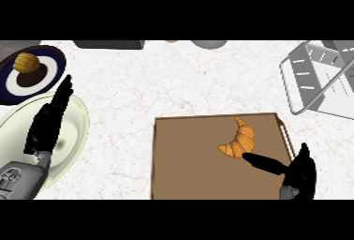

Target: Pick the croissant from the tray and place it in the tiered basket

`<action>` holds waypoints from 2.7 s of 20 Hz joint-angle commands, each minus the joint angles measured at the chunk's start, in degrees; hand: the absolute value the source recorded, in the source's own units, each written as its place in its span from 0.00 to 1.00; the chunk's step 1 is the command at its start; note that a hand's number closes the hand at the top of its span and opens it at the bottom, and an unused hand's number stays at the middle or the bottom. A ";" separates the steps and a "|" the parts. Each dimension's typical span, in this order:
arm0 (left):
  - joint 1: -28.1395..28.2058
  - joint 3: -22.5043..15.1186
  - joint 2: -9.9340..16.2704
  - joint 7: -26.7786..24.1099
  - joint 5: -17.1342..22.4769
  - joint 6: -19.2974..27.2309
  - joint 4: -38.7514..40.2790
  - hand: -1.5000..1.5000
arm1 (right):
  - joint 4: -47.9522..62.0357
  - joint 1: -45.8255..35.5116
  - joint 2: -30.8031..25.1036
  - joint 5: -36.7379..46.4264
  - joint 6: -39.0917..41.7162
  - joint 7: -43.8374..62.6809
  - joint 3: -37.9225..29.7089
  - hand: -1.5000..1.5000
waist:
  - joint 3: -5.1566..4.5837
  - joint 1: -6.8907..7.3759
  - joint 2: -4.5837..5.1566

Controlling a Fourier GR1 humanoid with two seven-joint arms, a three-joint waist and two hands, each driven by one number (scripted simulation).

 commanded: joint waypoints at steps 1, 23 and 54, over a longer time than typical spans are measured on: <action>1.10 -0.27 -1.01 -0.27 -0.88 1.09 -0.22 0.50 | 2.17 -4.74 2.03 4.77 8.27 12.00 -0.90 0.00 | 0.03 -0.39 -0.23; 3.17 1.18 -1.29 0.27 -1.44 -0.13 -1.61 0.50 | 15.41 -11.83 2.13 4.29 8.22 11.93 -3.52 0.00 | 0.22 -1.08 -0.49; 1.87 3.47 -1.89 2.34 -3.16 -2.64 -2.51 0.50 | 26.21 -22.01 2.02 -4.02 6.37 10.09 0.93 1.00 | 0.37 -0.57 -0.53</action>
